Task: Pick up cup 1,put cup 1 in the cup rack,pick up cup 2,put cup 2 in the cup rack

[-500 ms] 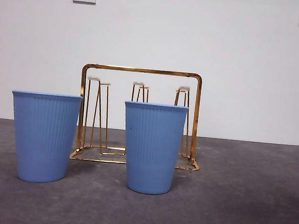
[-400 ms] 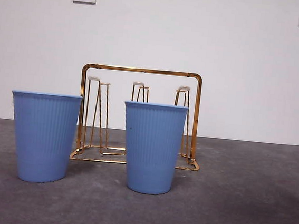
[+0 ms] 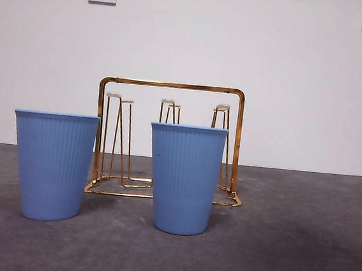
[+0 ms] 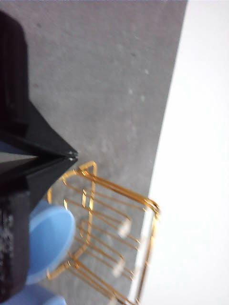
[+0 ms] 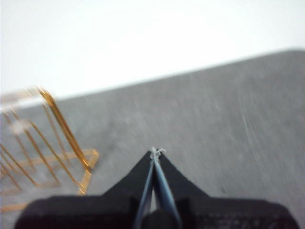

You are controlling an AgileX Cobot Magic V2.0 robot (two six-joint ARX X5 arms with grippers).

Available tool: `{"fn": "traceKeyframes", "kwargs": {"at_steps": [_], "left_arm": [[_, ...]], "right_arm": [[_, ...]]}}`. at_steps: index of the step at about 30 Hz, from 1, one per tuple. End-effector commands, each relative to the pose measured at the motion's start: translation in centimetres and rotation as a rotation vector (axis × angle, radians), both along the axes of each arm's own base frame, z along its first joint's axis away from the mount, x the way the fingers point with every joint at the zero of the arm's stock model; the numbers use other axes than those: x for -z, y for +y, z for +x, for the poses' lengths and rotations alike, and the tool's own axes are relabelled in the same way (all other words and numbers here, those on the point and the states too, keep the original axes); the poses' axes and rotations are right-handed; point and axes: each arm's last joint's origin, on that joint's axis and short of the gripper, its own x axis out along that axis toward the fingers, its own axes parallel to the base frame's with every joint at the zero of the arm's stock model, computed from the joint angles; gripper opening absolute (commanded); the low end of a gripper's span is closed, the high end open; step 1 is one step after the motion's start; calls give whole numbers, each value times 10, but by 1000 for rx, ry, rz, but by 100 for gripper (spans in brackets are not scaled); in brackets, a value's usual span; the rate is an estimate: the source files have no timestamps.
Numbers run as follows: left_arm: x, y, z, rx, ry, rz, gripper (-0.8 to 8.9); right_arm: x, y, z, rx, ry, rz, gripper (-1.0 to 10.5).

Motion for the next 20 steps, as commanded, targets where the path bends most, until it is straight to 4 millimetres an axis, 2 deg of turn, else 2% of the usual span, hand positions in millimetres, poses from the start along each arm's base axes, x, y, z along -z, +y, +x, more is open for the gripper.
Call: {"fn": "traceKeyframes", "kwargs": {"at_steps": [1, 11, 20], "left_arm": [[-21, -2, -6, 52, -8, -23, -6], [-88, -7, -28, 176, 75, 0, -6], [-126, -10, -35, 285, 225, 67, -6]], "right_arm": [[-20, 1, -3, -17, 23, 32, -11], [-91, 8, -4, -290, 236, -8, -11], [-138, 11, 1, -475, 447, -127, -11]]}}
